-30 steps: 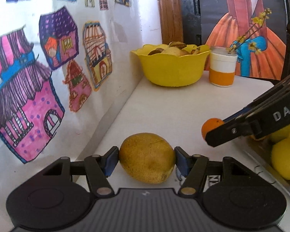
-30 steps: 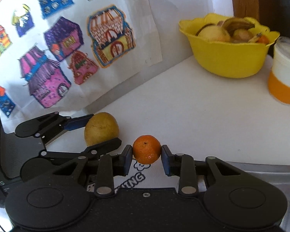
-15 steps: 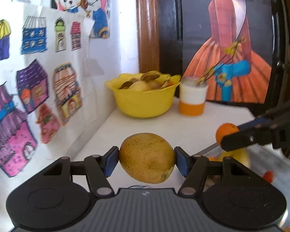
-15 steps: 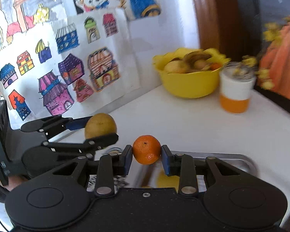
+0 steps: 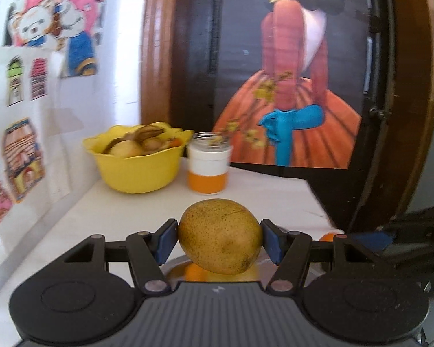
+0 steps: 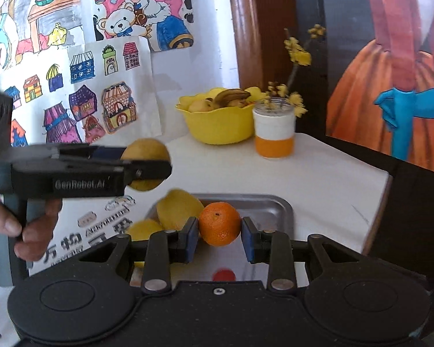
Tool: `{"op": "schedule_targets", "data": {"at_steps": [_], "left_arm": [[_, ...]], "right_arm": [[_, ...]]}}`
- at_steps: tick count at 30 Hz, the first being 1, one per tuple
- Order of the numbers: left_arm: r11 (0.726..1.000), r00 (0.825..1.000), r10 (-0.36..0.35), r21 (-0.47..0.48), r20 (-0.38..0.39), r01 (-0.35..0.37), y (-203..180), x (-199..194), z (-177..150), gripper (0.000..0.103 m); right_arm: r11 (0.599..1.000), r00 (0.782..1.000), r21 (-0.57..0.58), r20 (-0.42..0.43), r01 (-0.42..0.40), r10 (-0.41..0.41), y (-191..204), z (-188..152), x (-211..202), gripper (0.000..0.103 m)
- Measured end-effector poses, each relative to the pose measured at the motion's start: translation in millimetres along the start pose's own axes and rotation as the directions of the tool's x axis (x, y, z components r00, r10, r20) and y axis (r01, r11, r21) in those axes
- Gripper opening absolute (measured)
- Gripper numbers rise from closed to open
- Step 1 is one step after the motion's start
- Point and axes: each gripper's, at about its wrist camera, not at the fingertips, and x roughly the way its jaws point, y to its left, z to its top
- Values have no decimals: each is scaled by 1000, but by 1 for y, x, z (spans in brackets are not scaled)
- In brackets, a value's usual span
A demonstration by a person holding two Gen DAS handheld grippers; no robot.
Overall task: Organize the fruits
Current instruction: 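Carry the pear with the left tool while the right tool carries the orange over the tray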
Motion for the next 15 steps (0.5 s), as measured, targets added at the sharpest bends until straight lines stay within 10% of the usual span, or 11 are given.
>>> {"op": "schedule_targets", "data": {"at_steps": [15], "left_arm": [[975, 980, -181, 114, -85, 191, -63, -11, -35, 66]], "right_arm": [[993, 998, -99, -7, 59, -60, 8, -72, -43, 34]]}}
